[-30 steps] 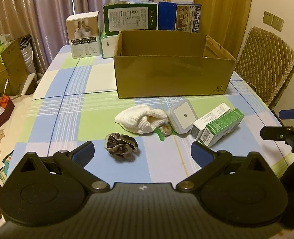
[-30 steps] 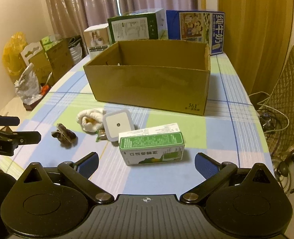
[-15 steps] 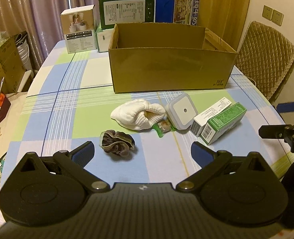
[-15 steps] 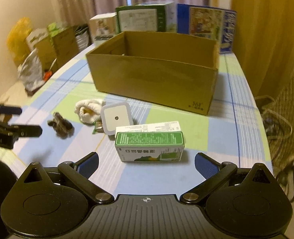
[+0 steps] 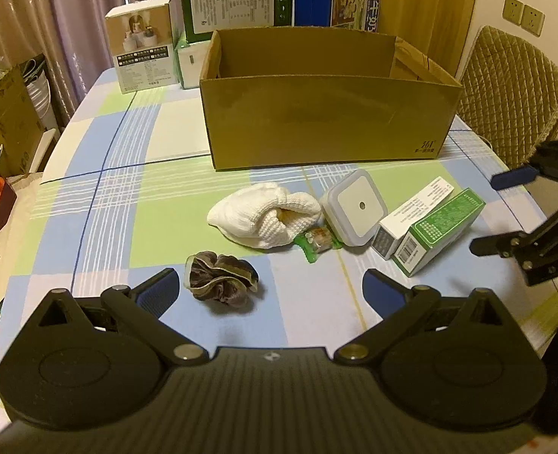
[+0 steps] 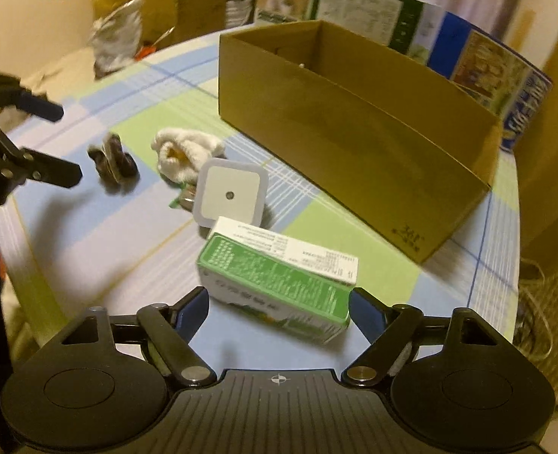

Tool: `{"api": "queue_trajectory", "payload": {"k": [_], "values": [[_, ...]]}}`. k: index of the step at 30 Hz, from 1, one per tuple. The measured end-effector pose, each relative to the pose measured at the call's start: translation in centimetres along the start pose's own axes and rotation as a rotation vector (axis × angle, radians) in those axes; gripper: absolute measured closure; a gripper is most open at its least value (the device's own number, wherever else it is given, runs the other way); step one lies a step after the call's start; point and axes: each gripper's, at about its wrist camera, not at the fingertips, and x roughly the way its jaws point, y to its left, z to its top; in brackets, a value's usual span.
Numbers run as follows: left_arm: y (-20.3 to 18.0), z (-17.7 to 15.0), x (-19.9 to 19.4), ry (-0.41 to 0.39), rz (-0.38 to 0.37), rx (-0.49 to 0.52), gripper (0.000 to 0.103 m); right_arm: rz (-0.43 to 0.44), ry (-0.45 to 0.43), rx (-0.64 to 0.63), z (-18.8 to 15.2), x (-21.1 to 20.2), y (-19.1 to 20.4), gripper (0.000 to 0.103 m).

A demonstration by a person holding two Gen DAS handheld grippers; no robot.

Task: Organize objects
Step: 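Grasp the green-and-white spray box with the right tool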

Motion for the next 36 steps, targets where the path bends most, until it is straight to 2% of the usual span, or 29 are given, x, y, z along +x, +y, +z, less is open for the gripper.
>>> {"api": "queue_trajectory", "payload": {"k": [4, 10, 14, 19, 23, 26, 30, 36], "values": [[-0.1, 0.3, 1.1, 0.016, -0.003, 0.001, 0.002, 0.016, 0.034, -0.079, 0.7, 2.1, -0.4, 0.025], [-0.3, 0.7, 2.3, 0.029, -0.008, 0.009, 0.002, 0.051, 0.100, -0.288, 1.0, 4.8, 0.6, 0.026], [-0.3, 0.8, 2.6, 0.035, -0.009, 0.005, 0.002, 0.038, 0.136, -0.325, 1.0, 5.5, 0.6, 0.038], [-0.1, 0.6, 3.0, 0.046, -0.006, 0.008, 0.002, 0.087, 0.173, -0.234, 0.8, 4.9, 0.3, 0.060], [0.3, 0.4, 3.0, 0.051, -0.006, 0.011, 0.002, 0.153, 0.178, -0.109, 0.3, 4.5, 0.3, 0.075], [0.9, 0.2, 3.0, 0.054, -0.006, -0.001, 0.002, 0.163, 0.152, -0.012, 0.0, 4.0, 0.9, 0.076], [1.7, 0.1, 2.9, 0.052, -0.009, 0.005, 0.002, 0.204, 0.126, 0.189, -0.3, 3.7, 0.8, 0.076], [2.7, 0.4, 3.5, 0.062, -0.035, 0.064, 0.007, 0.158, 0.089, 0.300, -0.7, 3.1, 2.0, 0.076]]}}
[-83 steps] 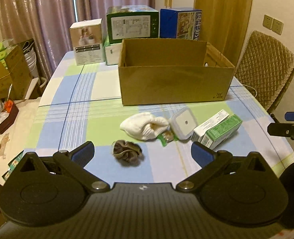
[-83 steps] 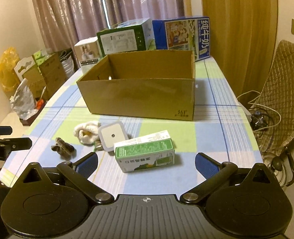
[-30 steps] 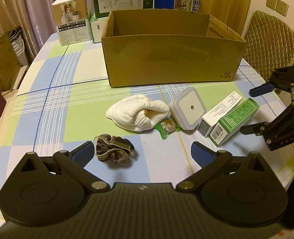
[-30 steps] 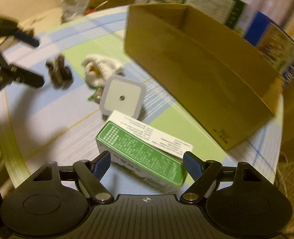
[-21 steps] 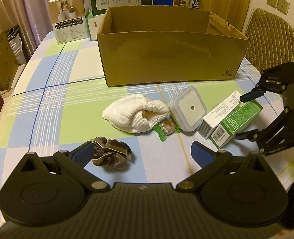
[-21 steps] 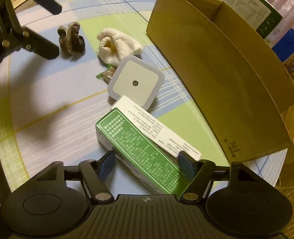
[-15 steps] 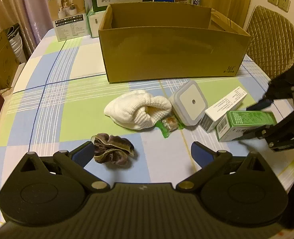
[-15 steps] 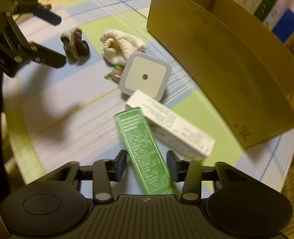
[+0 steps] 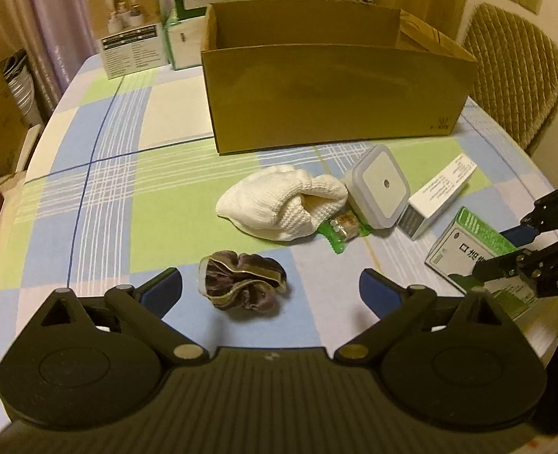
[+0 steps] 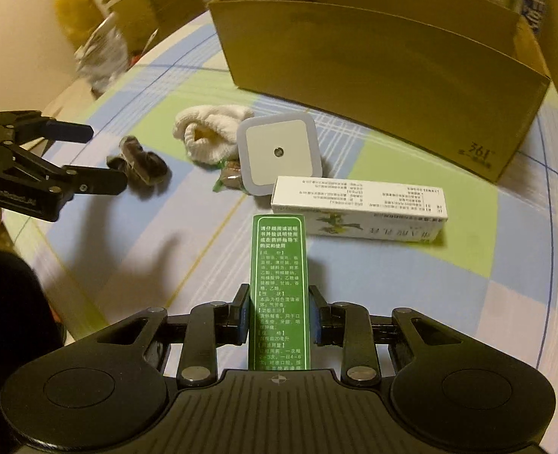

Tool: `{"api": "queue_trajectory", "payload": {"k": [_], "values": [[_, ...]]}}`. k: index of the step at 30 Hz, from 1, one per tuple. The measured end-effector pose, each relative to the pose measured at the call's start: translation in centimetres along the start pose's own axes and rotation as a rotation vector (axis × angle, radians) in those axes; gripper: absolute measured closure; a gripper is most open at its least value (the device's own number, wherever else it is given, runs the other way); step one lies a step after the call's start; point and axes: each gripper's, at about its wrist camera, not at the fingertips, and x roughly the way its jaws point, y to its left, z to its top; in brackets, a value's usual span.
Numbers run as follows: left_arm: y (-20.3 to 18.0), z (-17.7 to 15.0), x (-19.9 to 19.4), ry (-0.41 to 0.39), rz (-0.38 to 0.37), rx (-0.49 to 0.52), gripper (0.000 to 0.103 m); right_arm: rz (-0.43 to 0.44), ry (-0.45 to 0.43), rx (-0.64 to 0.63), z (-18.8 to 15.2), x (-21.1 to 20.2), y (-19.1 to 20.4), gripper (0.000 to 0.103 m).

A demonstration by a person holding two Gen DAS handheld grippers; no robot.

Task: Organize objects
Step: 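Grasp the green-and-white spray box with the right tool, then grasp the dark scrunchie with the left tool while the right tool holds the spray box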

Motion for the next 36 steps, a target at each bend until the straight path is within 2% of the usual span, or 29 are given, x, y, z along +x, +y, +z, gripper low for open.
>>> {"api": "queue_trajectory", "payload": {"k": [6, 7, 12, 14, 17, 19, 22, 27, 31, 33, 36], "values": [[1.1, 0.6, 2.1, 0.051, -0.008, 0.049, 0.018, 0.004, -0.056, 0.117, -0.7, -0.5, -1.0, 0.076], [1.2, 0.5, 2.4, 0.056, -0.004, 0.051, 0.023, 0.006, -0.065, 0.137, -0.8, -0.6, -1.4, 0.075], [1.9, 0.6, 3.8, 0.074, -0.003, 0.058, 0.037, -0.031, -0.109, 0.171, -1.1, -1.5, -2.6, 0.065], [1.9, 0.6, 4.3, 0.085, -0.014, 0.058, 0.052, -0.036, -0.114, 0.179, -1.2, -1.7, -3.0, 0.062], [1.8, 0.6, 4.6, 0.096, -0.031, 0.044, 0.067, -0.053, -0.116, 0.184, -1.4, -1.7, -3.1, 0.053], [1.5, 0.5, 4.5, 0.091, -0.044, 0.045, 0.073, -0.076, -0.115, 0.197, -1.5, -1.7, -3.2, 0.047], [0.6, 0.4, 4.1, 0.078, -0.078, 0.040, 0.076, -0.108, -0.115, 0.233, -1.8, -1.8, -3.5, 0.041], [-1.0, 0.1, 3.9, 0.068, -0.119, 0.031, 0.076, -0.167, -0.118, 0.282, -2.4, -2.2, -4.3, 0.041], [-1.9, -0.2, 3.8, 0.063, -0.115, 0.042, 0.075, -0.194, -0.120, 0.316, -2.8, -2.7, -5.1, 0.041], [-2.0, -0.1, 3.8, 0.061, -0.114, 0.036, 0.072, -0.186, -0.118, 0.312, -3.0, -2.9, -5.1, 0.040], [-2.1, -0.2, 3.7, 0.053, -0.111, 0.028, 0.064, -0.169, -0.098, 0.289, -3.2, -2.6, -4.5, 0.028]]}}
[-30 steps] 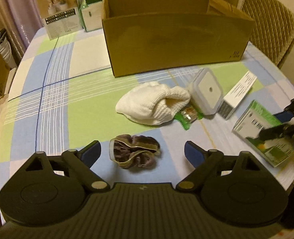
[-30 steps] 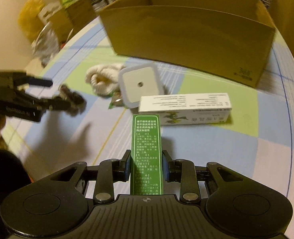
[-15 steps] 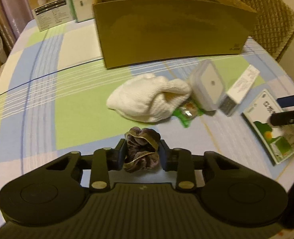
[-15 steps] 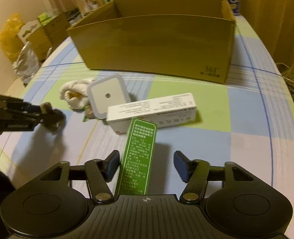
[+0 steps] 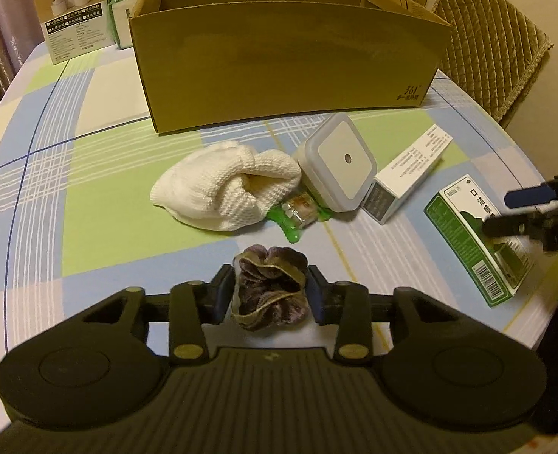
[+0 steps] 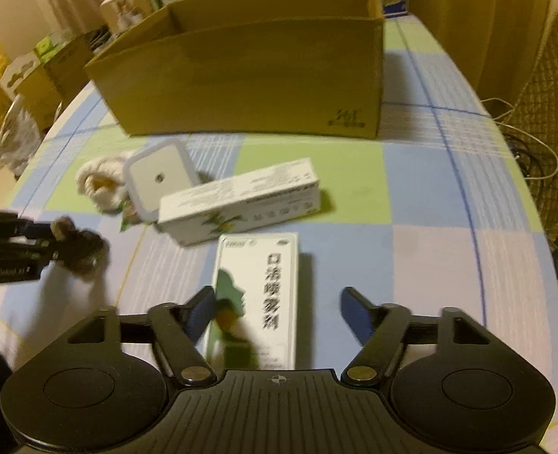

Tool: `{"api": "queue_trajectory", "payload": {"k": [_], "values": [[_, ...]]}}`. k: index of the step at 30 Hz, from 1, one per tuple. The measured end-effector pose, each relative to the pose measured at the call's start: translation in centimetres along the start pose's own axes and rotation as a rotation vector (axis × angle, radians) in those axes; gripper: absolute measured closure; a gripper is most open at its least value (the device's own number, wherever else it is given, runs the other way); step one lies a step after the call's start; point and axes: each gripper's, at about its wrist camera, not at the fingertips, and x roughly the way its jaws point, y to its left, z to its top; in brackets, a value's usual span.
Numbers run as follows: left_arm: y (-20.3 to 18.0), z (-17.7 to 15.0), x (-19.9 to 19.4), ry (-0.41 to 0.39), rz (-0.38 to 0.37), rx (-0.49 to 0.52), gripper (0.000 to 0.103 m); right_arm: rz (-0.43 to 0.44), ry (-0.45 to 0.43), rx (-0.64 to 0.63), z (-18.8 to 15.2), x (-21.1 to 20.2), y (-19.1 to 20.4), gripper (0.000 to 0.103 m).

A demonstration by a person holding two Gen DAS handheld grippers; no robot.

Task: Organize objects
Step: 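Grasp the dark scrunchie with the left tool while the right tool holds the spray box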

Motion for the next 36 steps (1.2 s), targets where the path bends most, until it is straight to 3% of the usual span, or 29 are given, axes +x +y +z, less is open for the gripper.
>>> {"api": "queue_trajectory", "payload": {"k": [1, 5, 12, 18, 22, 26, 36], "values": [[0.0, -0.1, -0.1, -0.003, 0.005, -0.002, 0.056, 0.001, 0.001, -0.004, -0.1, 0.1, 0.2, 0.027], [0.2, -0.5, -0.7, -0.022, 0.044, 0.003, 0.037, 0.005, 0.011, -0.004, -0.5, 0.5, 0.9, 0.026], [0.4, -0.7, -0.3, -0.003, 0.033, 0.003, 0.036, -0.002, 0.018, -0.014, -1.1, 1.1, 1.6, 0.025], [-0.6, -0.7, 0.4, 0.023, 0.034, 0.083, 0.048, -0.004, 0.008, -0.039, -1.3, 1.0, 1.9, 0.025], [-0.5, -0.6, 0.9, 0.034, 0.014, 0.075, 0.065, -0.014, -0.002, -0.060, -1.4, 1.0, 2.3, 0.025], [-0.7, -0.6, 0.9, 0.036, 0.016, 0.077, 0.076, -0.022, -0.005, -0.066, -1.6, 1.1, 2.5, 0.026], [-1.4, 0.1, -1.5, -0.026, 0.057, -0.015, 0.080, -0.064, -0.034, -0.114, -1.5, 1.5, 3.7, 0.026]]}}
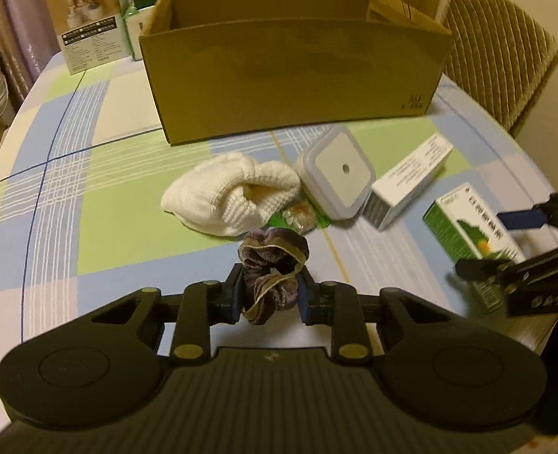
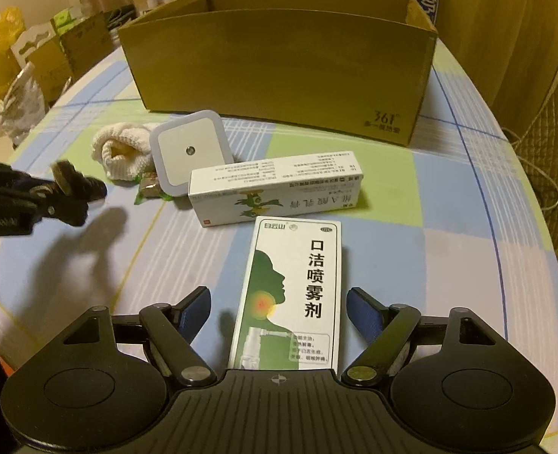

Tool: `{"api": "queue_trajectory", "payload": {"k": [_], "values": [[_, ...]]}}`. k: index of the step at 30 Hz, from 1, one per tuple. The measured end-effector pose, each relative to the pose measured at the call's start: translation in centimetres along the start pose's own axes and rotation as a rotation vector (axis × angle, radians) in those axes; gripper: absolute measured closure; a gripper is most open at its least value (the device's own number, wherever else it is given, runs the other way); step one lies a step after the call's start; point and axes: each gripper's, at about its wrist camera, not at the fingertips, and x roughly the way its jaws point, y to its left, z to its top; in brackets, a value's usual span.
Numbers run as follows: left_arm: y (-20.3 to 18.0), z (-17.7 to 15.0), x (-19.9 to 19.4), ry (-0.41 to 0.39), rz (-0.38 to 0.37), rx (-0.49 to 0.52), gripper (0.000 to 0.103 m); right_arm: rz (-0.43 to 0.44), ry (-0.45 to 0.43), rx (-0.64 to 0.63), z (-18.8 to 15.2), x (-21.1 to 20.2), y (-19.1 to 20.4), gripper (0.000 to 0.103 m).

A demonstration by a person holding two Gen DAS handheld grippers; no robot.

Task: Organize objects
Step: 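Grasp the dark scrunchie with the left tool while the right tool holds the spray box, then carry the scrunchie with the left tool while the right tool carries the spray box to the box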

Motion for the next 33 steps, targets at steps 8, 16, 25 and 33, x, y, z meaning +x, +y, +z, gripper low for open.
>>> {"api": "queue_trajectory", "payload": {"k": [8, 16, 25, 33], "values": [[-0.6, -0.4, 0.2, 0.011, -0.014, -0.029, 0.080, -0.052, 0.019, 0.007, -0.1, 1.3, 0.1, 0.049], [-1.1, -0.9, -1.1, 0.007, -0.015, -0.050, 0.080, -0.050, -0.020, 0.024, -0.1, -0.9, 0.6, 0.050], [-1.7, 0.3, -5.2, -0.058, -0.016, -0.063, 0.080, -0.014, -0.114, 0.059, 1.9, -6.1, 1.3, 0.050], [-2.1, 1.1, -9.0, -0.113, -0.018, -0.083, 0.080, 0.007, -0.170, 0.056, 2.5, -9.5, 2.1, 0.050]]}}
